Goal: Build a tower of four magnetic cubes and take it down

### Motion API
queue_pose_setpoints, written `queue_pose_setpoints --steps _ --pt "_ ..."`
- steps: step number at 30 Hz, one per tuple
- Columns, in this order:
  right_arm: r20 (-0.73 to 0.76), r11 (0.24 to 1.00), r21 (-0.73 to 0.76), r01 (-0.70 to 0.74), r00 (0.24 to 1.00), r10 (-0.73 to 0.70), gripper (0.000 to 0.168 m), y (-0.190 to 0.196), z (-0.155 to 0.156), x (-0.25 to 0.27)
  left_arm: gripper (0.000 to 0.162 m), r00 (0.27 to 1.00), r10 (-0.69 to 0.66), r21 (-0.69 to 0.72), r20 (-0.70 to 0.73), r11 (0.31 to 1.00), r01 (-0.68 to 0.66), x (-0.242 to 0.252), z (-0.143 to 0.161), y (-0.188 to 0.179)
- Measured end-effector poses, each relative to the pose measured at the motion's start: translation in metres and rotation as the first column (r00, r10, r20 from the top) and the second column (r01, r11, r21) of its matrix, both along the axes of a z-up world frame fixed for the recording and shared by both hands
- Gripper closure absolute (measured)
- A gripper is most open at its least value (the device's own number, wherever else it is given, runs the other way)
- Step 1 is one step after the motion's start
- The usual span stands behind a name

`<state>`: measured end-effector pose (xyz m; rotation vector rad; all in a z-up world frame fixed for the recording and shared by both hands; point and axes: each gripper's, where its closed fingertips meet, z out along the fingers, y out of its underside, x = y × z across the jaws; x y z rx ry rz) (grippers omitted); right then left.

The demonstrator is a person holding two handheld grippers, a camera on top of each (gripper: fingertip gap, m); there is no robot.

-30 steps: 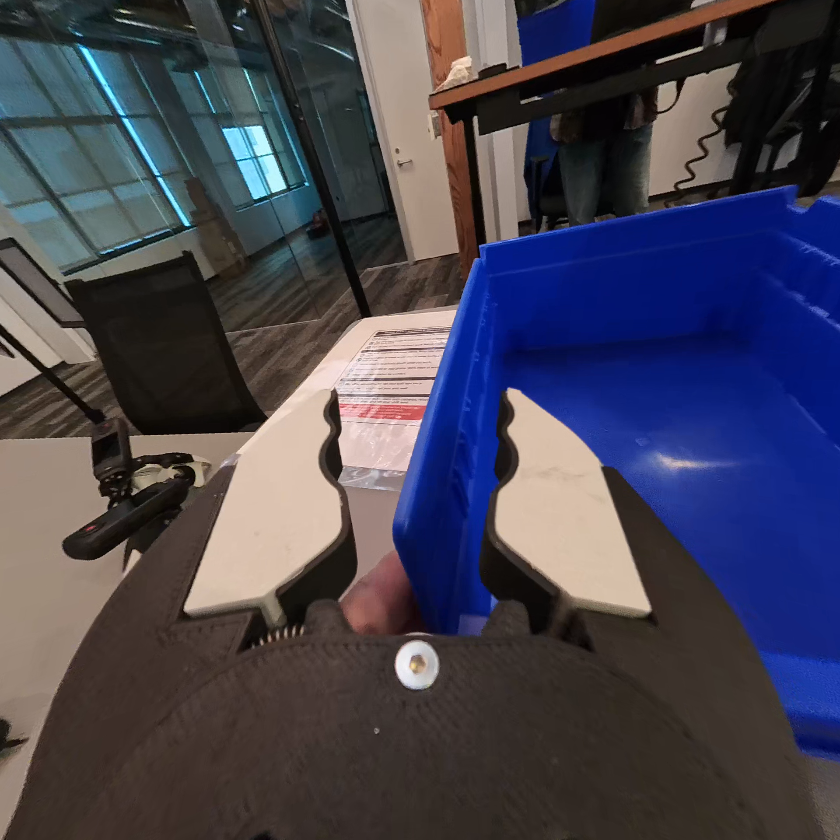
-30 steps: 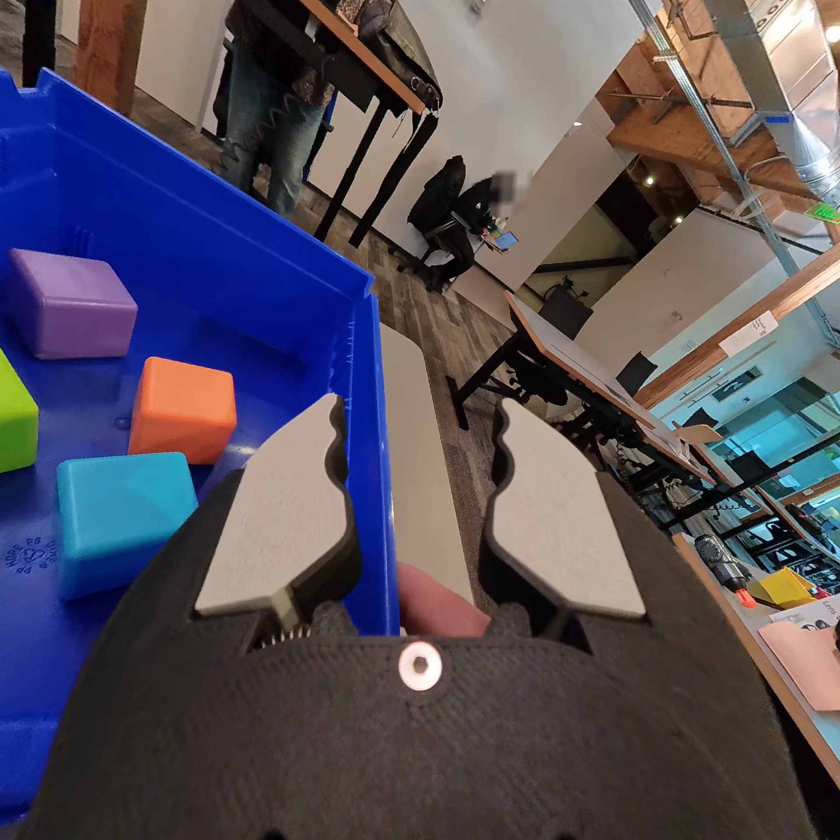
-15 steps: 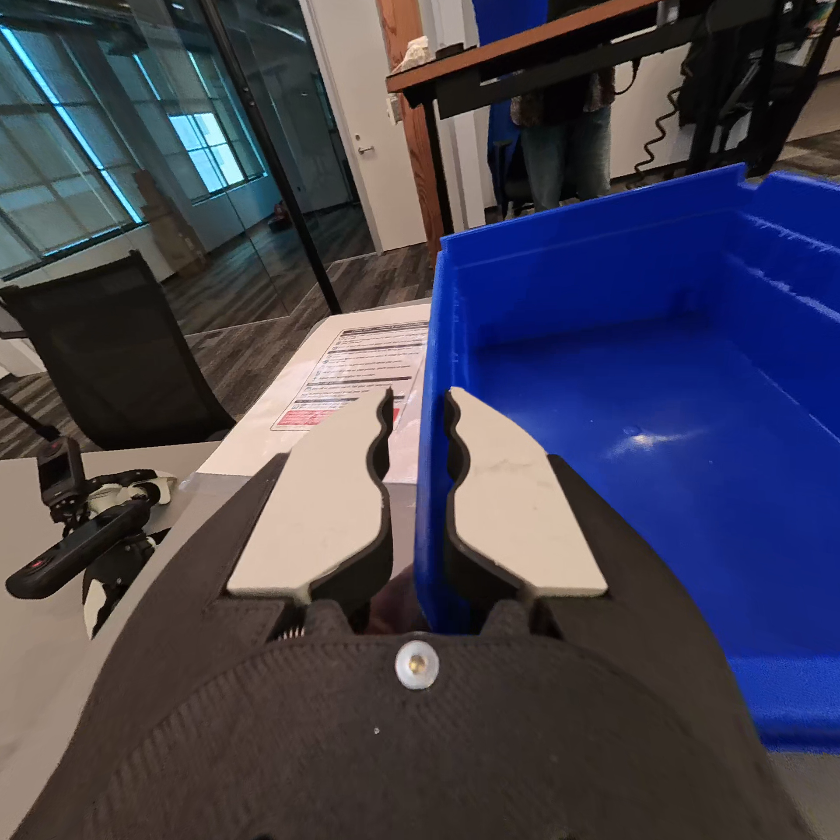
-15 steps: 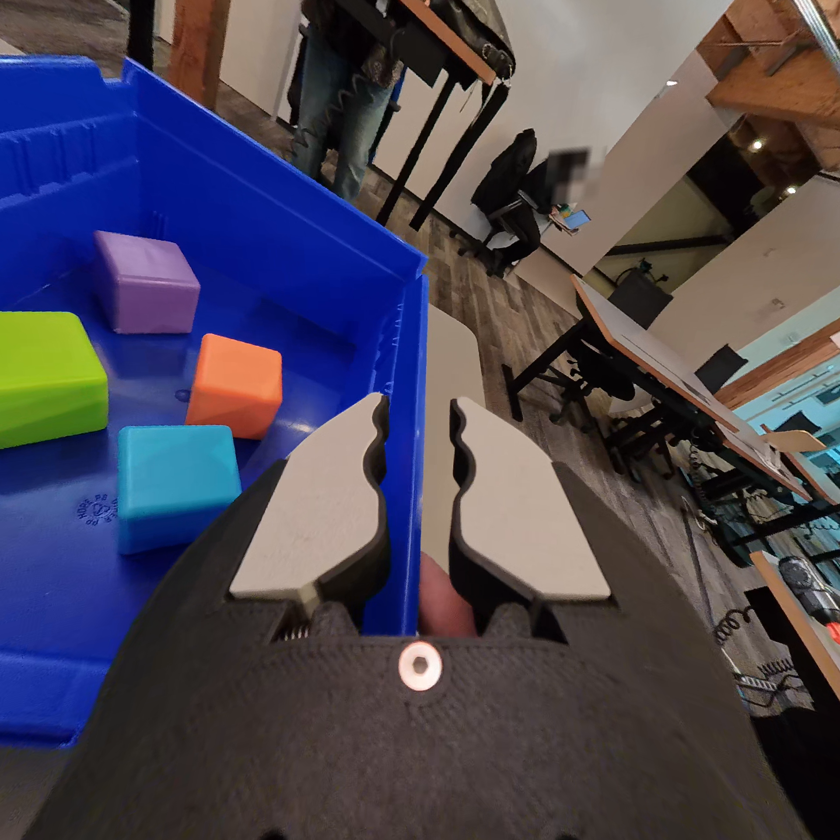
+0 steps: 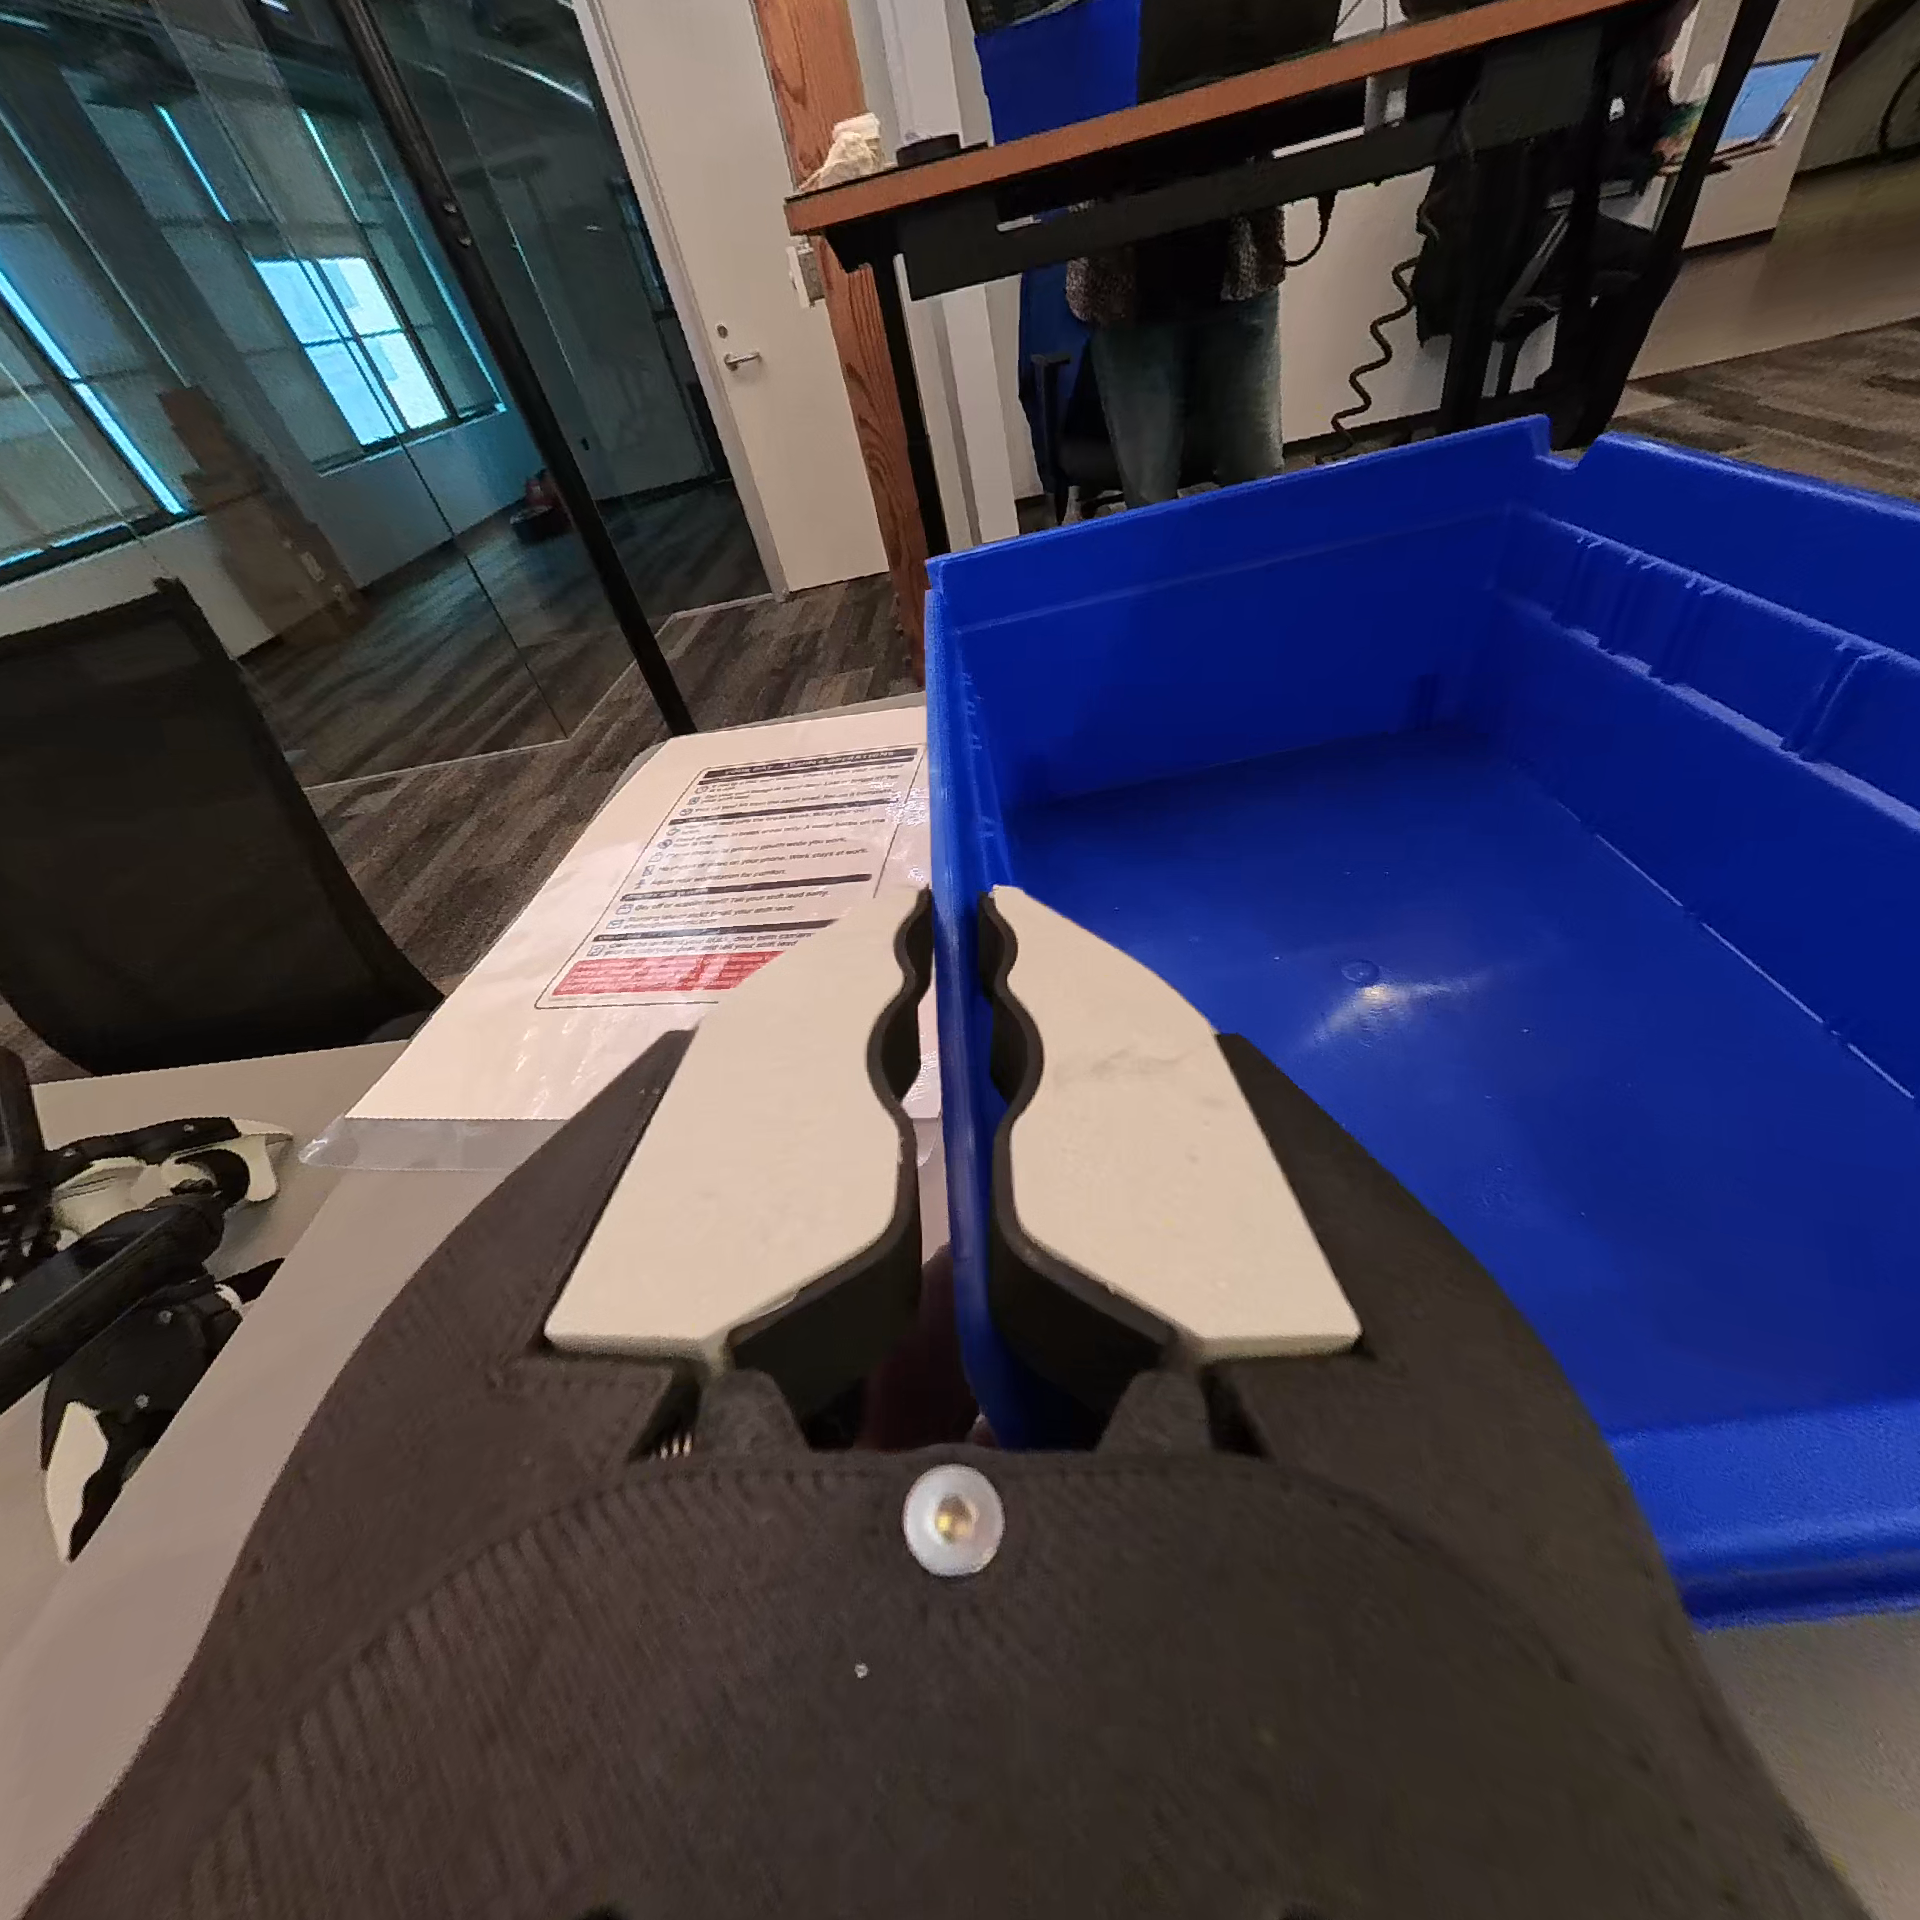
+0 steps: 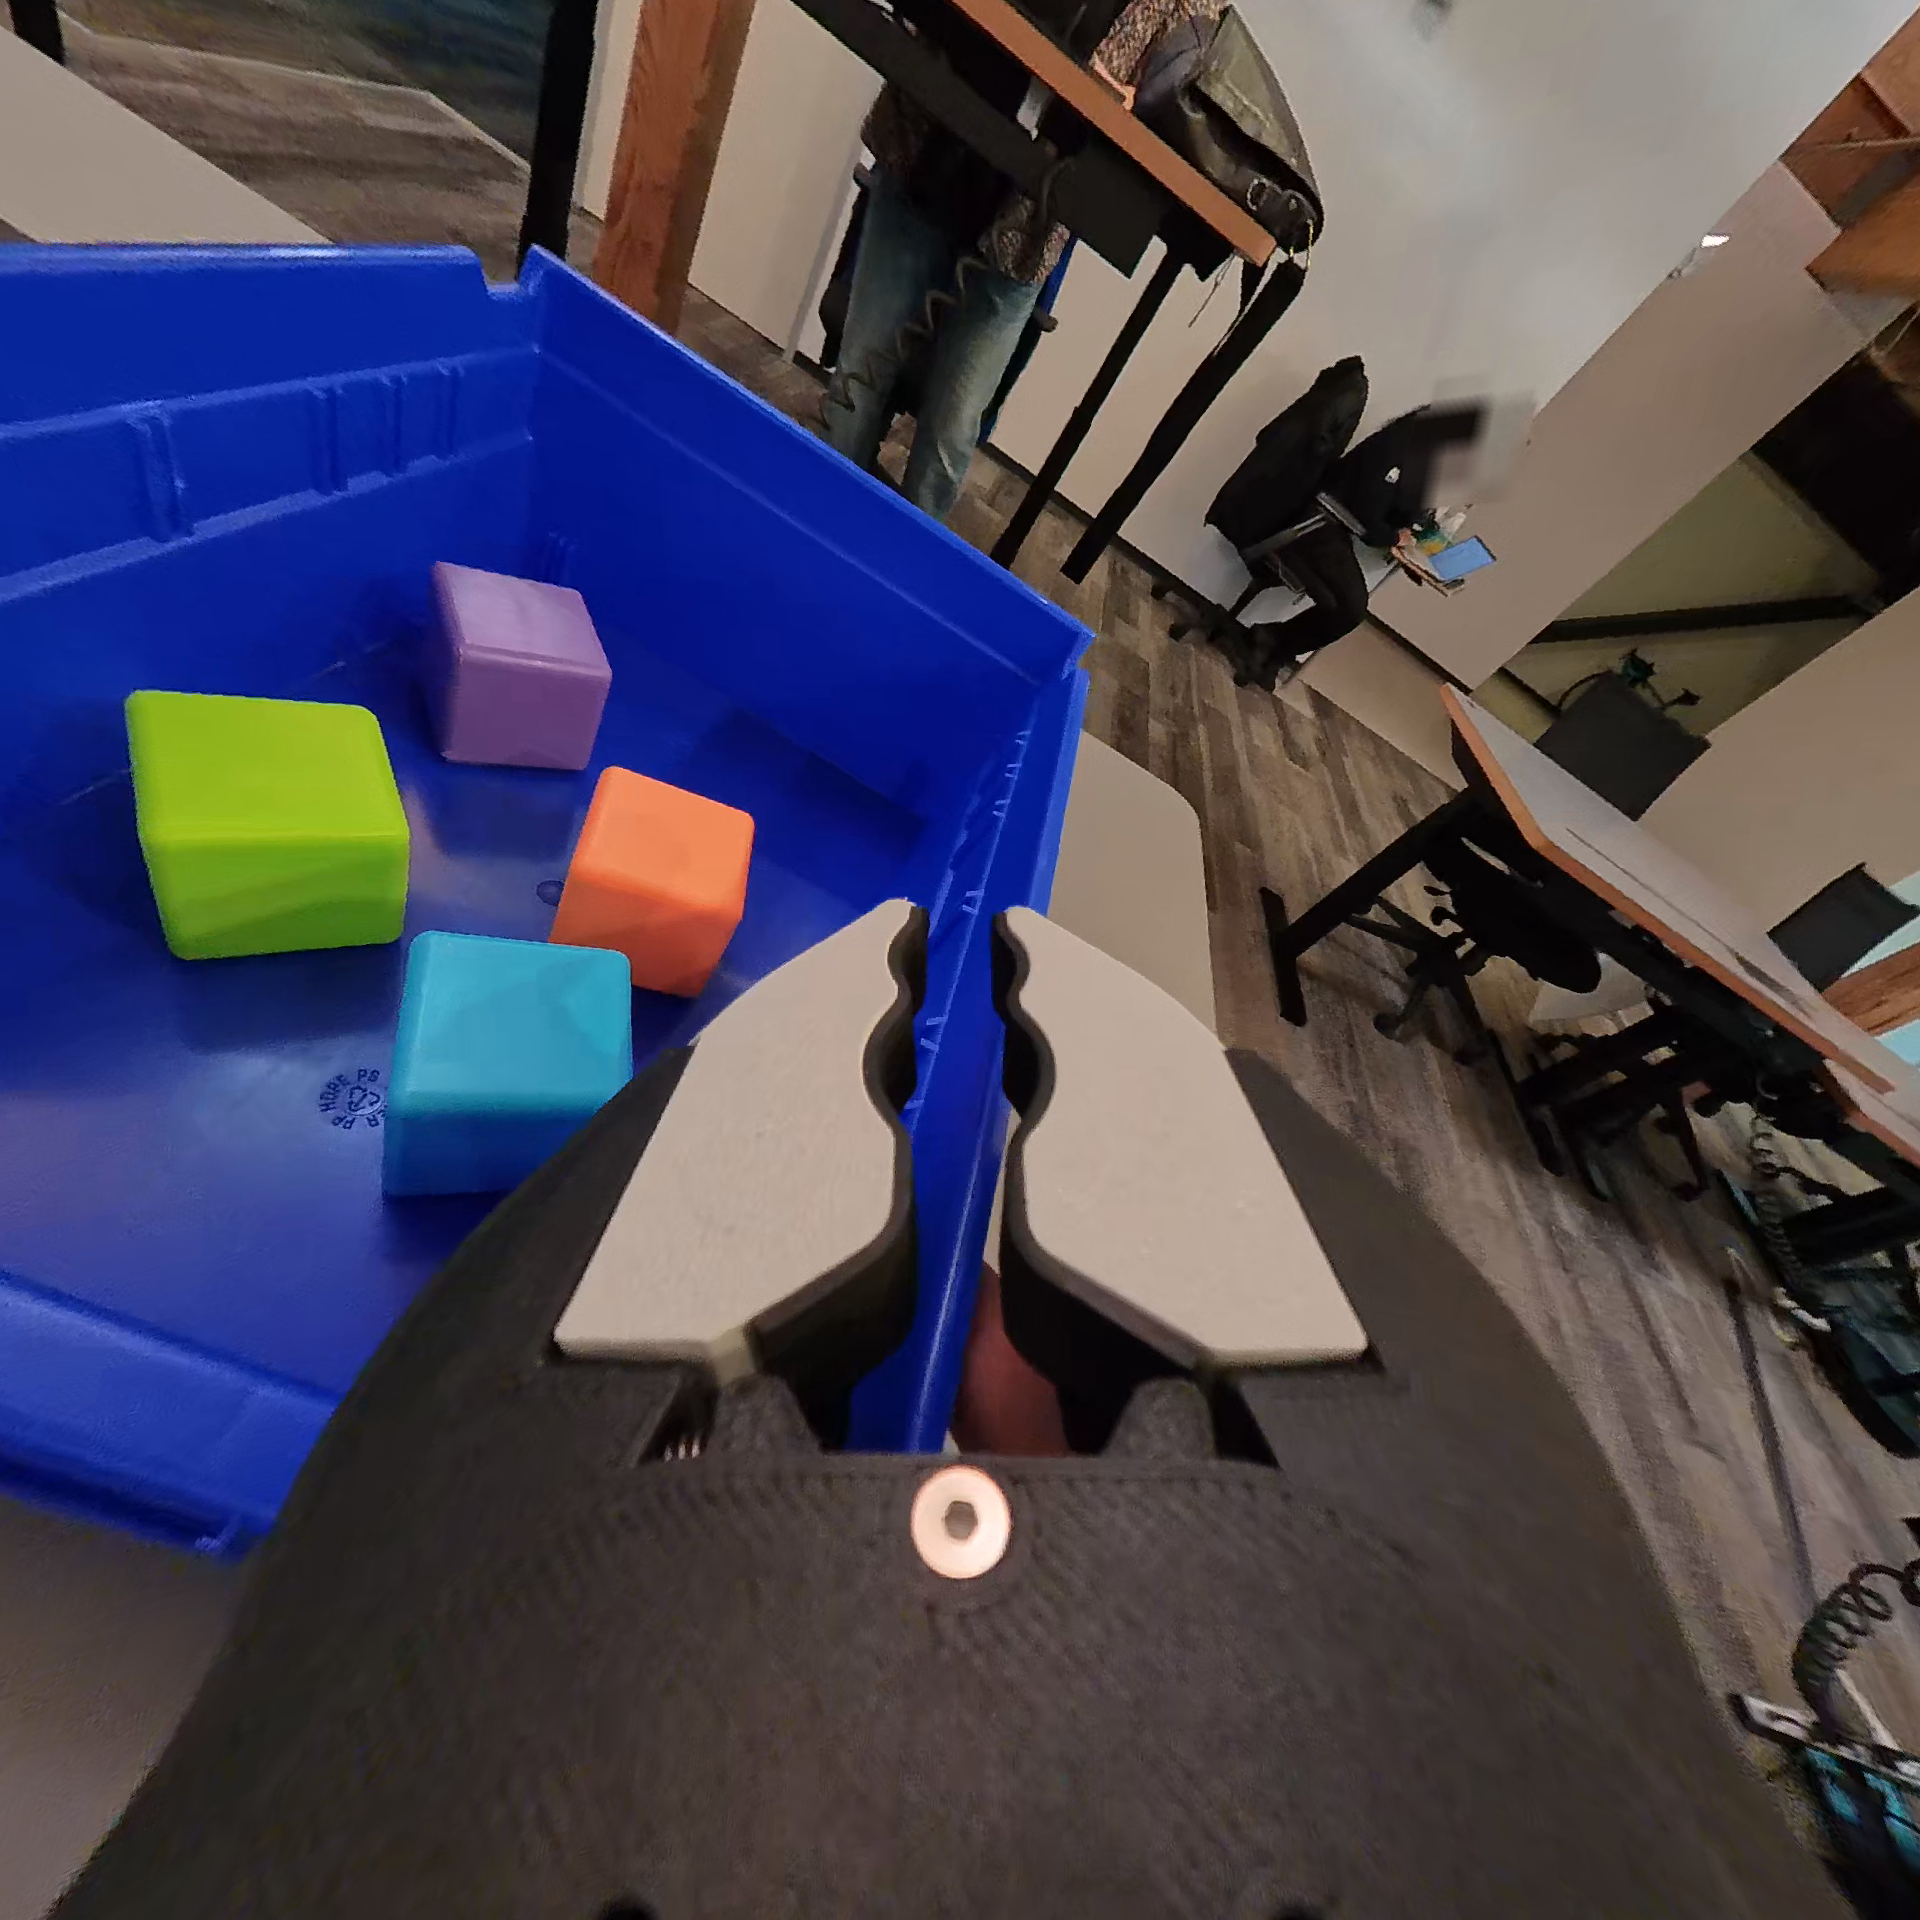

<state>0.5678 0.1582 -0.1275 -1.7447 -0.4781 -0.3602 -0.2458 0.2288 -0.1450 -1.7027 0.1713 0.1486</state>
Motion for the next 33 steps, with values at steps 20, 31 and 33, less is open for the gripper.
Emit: queue_pose_setpoints --steps 20,31,33 --pt "-0.033 0.997 -0.021 -0.079 0.996 0.078 0.158 -0.047 -0.001 -0.023 0.162 0.999 -0.034 0.071 0.036 0.997 0.031 -0.001 0.038 -0.040" --pt "-0.057 0.991 -0.029 -0.130 0.990 0.128 0.159 -0.118 -0.001 -0.039 0.162 0.997 -0.035 0.137 -0.062 0.990 0.044 0.002 0.066 -0.093" --pt "-0.069 0.989 -0.029 -0.146 0.987 0.144 0.158 -0.134 -0.001 -0.043 0.162 0.997 -0.047 0.160 -0.066 0.985 0.057 0.004 0.075 -0.110"
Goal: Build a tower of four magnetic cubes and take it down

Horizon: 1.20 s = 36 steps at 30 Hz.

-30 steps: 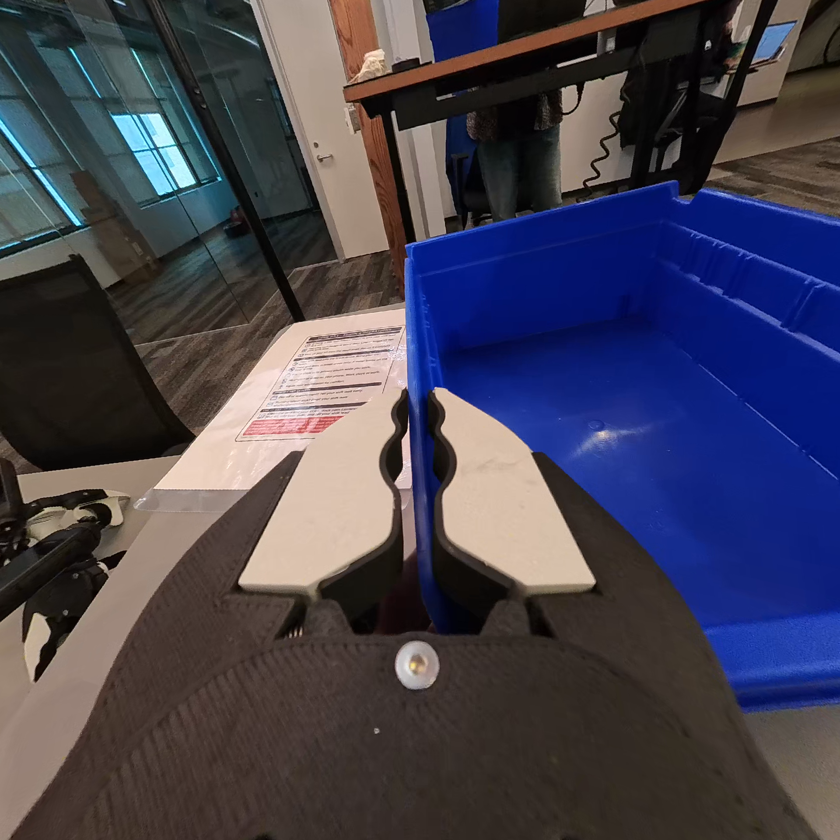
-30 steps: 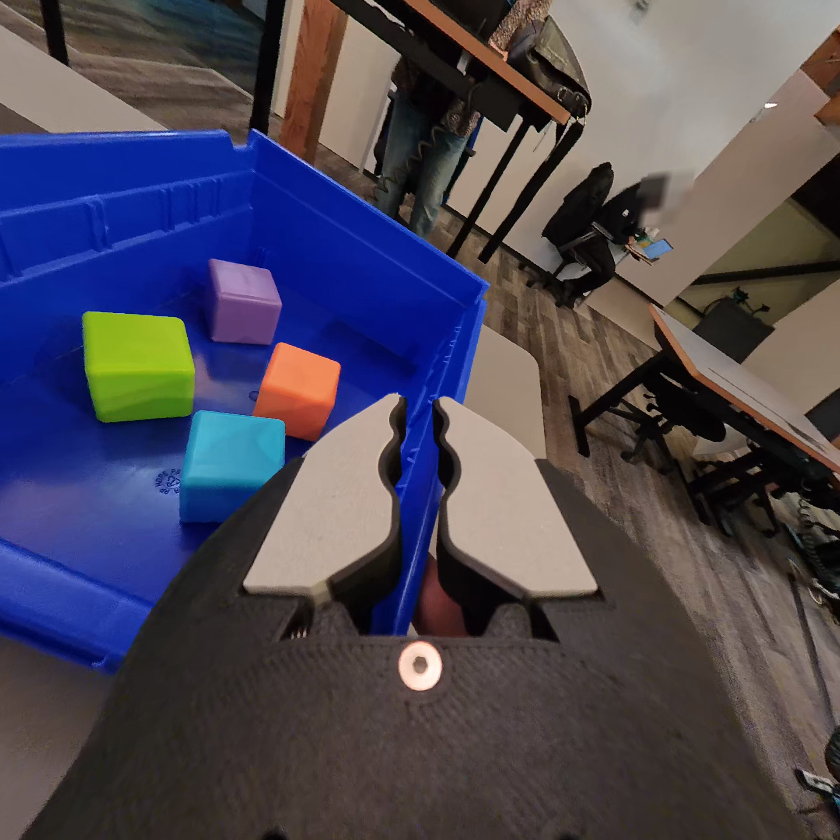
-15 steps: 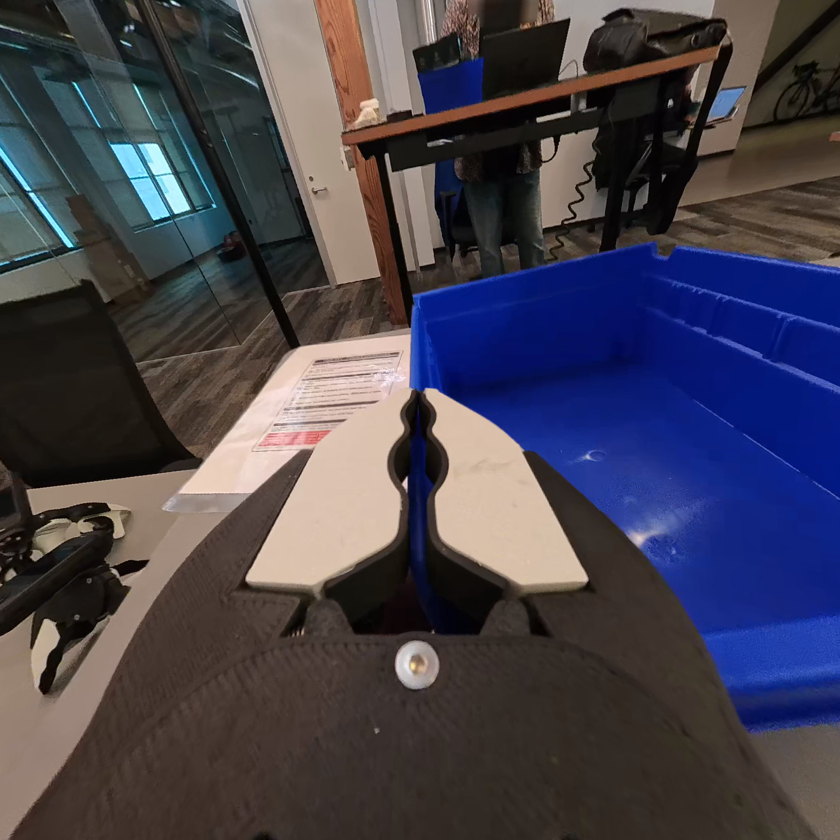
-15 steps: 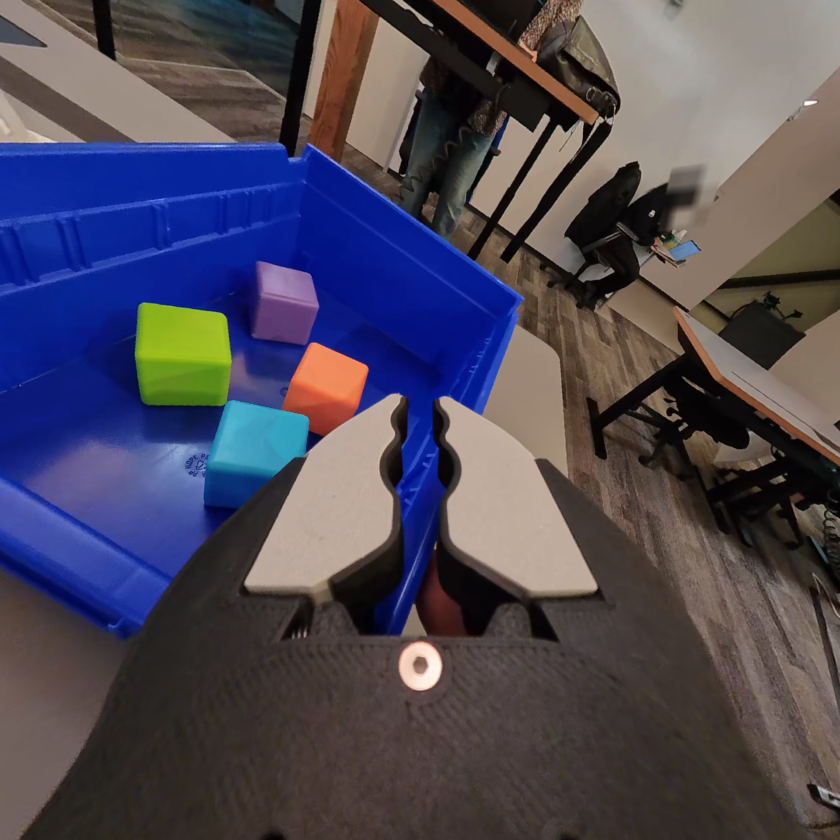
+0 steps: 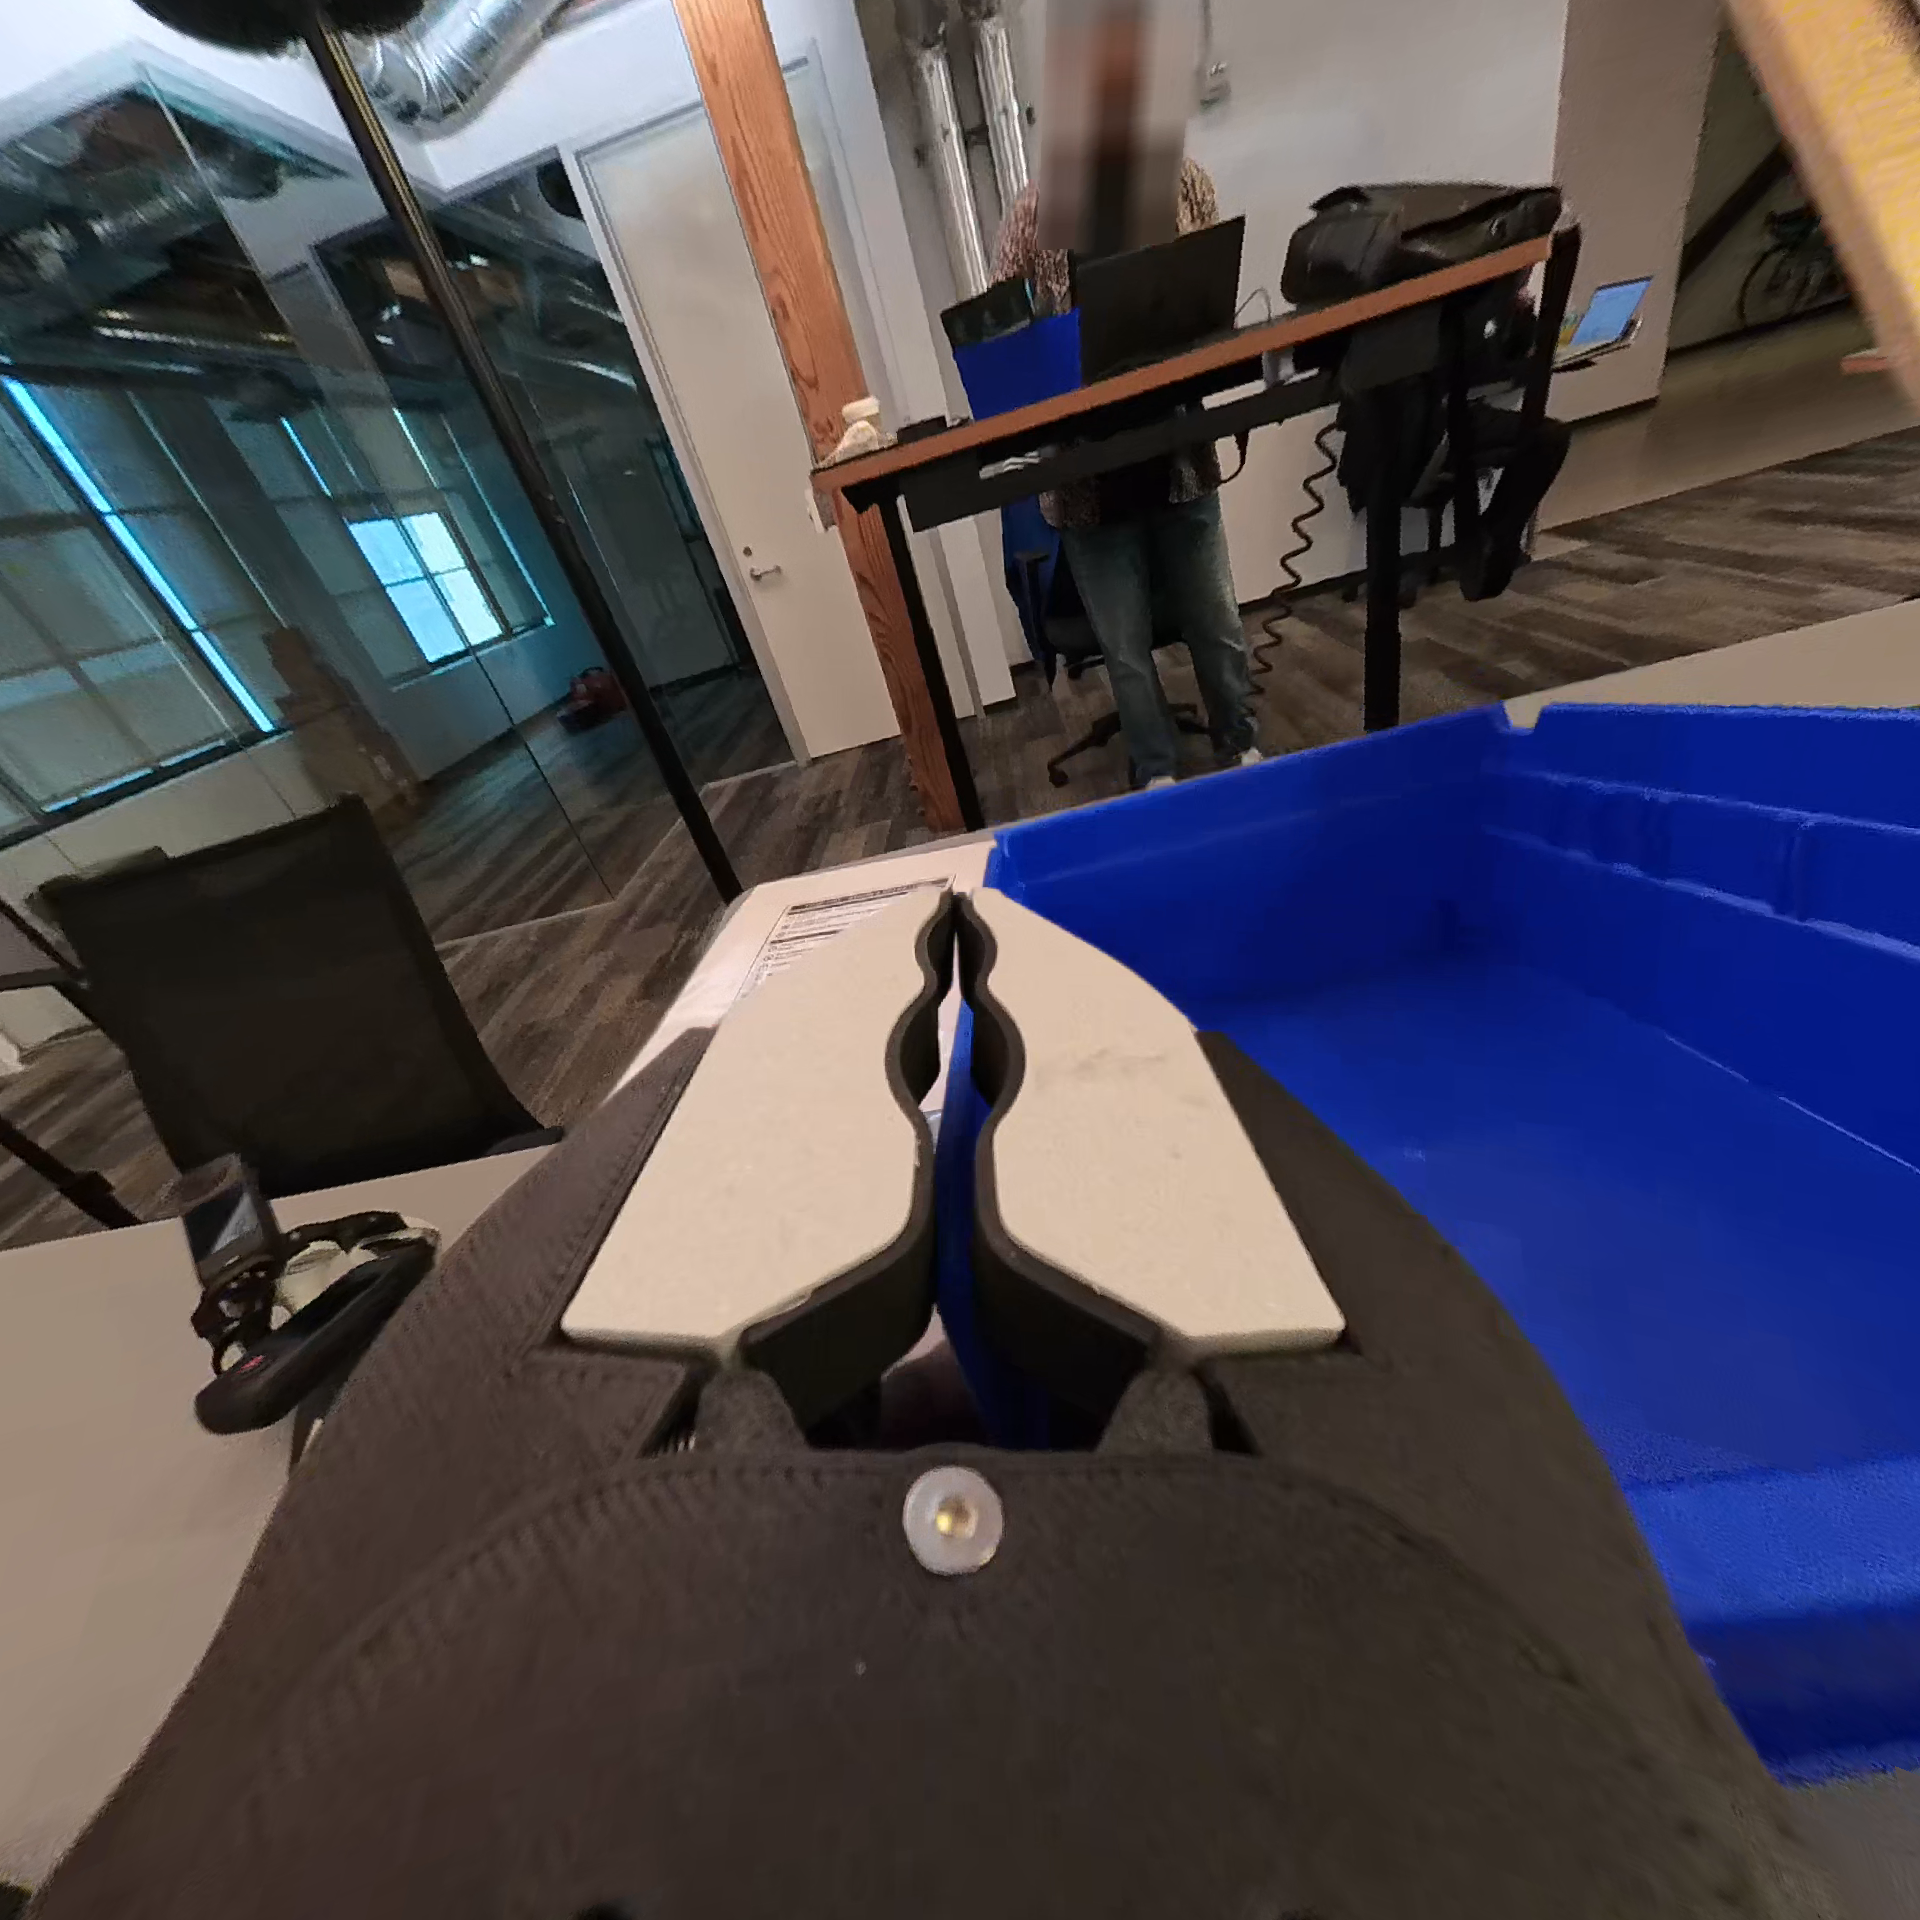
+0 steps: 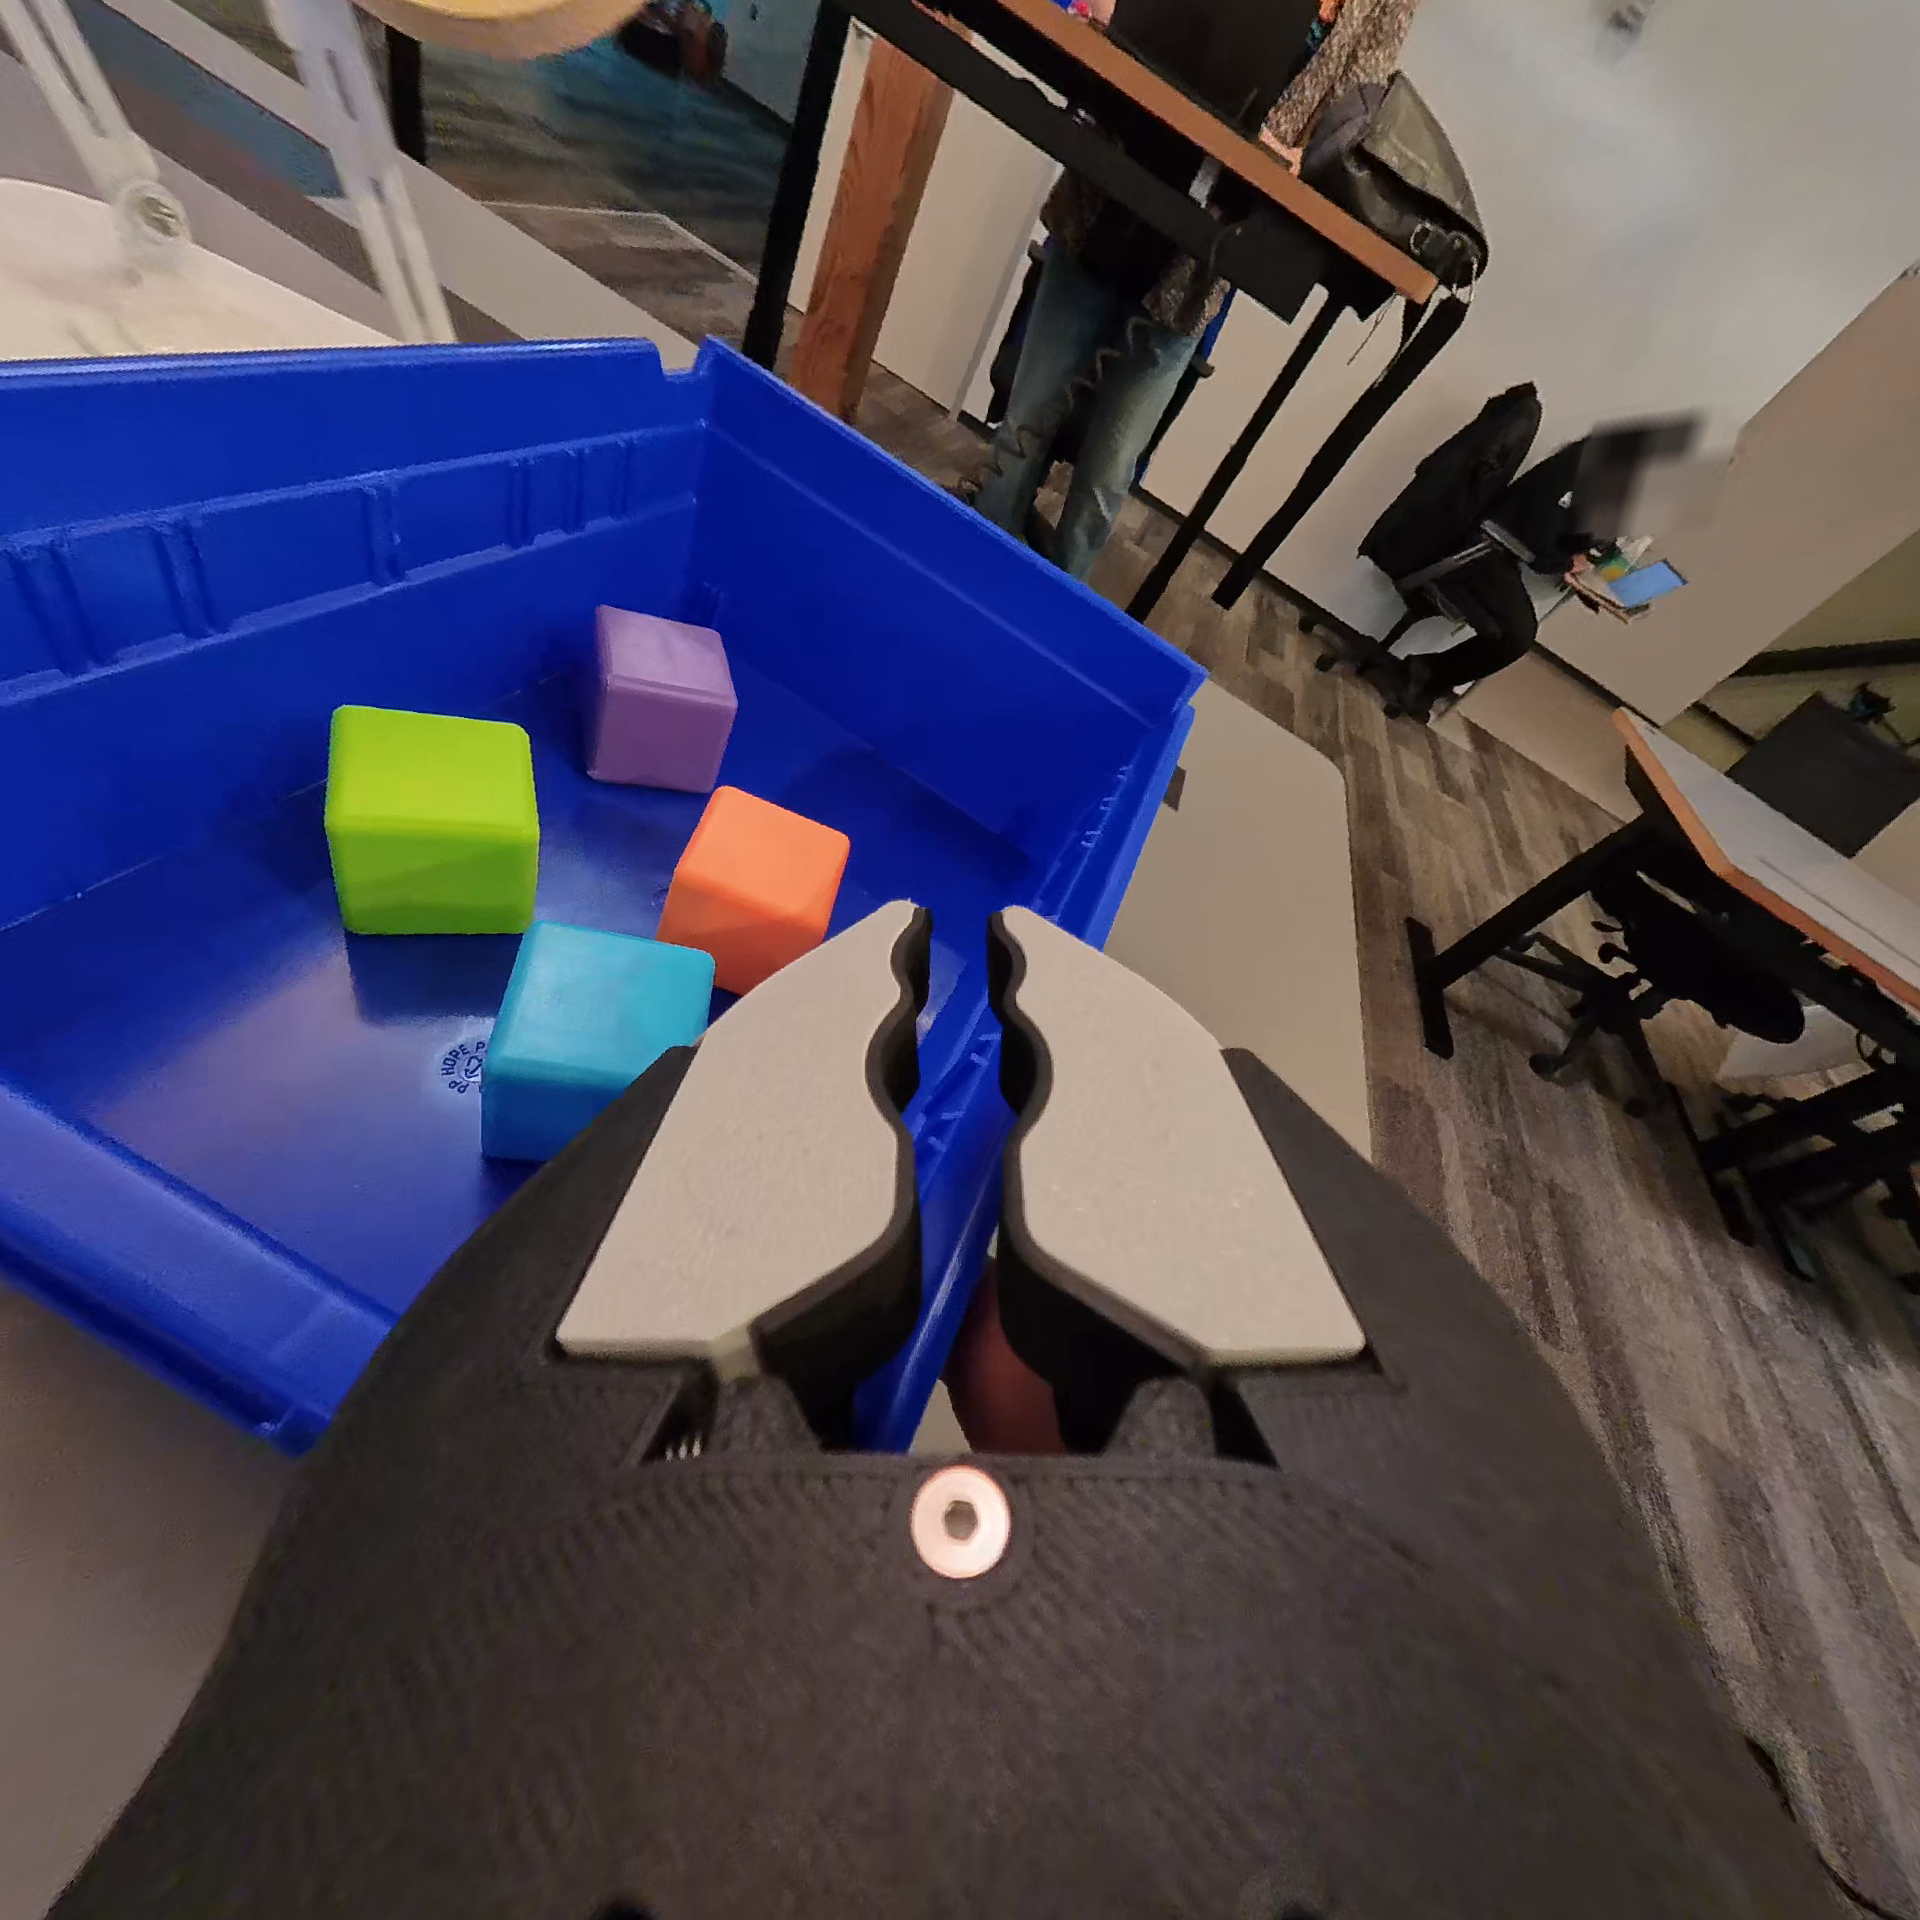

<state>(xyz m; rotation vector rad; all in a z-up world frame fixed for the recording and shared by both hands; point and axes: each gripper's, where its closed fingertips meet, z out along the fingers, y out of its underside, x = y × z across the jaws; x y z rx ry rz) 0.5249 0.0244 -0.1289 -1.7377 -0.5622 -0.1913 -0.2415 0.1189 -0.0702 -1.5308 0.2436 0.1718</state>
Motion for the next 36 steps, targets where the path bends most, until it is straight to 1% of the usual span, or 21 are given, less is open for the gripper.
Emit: queue_pose_setpoints --steps 4,8,12,16,24,28,33,36 --pt "0.000 0.997 0.009 -0.076 0.997 0.076 0.159 -0.032 0.001 -0.015 0.162 1.000 -0.008 0.050 -0.024 0.999 0.010 0.008 0.013 -0.040" --pt "-0.019 0.986 0.002 -0.168 0.986 0.168 0.159 -0.059 0.001 -0.033 0.162 0.999 -0.012 0.072 -0.052 0.997 0.016 0.016 0.016 -0.079" --pt "-0.018 0.968 0.011 -0.251 0.968 0.251 0.159 -0.079 0.001 -0.055 0.162 0.998 0.000 0.109 -0.060 0.994 0.007 0.013 0.020 -0.115" --pt "-0.026 0.943 0.021 -0.331 0.943 0.331 0.160 -0.088 0.002 -0.082 0.162 0.999 0.028 0.136 -0.035 0.990 -0.023 0.003 0.023 -0.149" --pt "-0.031 0.881 0.008 -0.472 0.881 0.472 0.159 -0.090 0.001 -0.149 0.162 0.994 0.107 0.210 -0.031 0.973 -0.098 -0.013 0.037 -0.205" --pt "-0.026 0.849 0.005 -0.529 0.848 0.529 0.159 -0.086 0.001 -0.181 0.162 0.991 0.134 0.259 0.024 0.956 -0.136 -0.022 0.040 -0.234" --pt "-0.012 0.812 -0.003 -0.583 0.812 0.583 0.156 -0.083 -0.001 -0.225 0.162 0.975 0.127 0.334 0.181 0.925 -0.183 -0.045 0.040 -0.267" --pt "-0.001 0.798 0.000 -0.603 0.798 0.603 0.152 -0.079 -0.001 -0.253 0.162 0.960 0.101 0.366 0.261 0.910 -0.195 -0.056 0.038 -0.277"
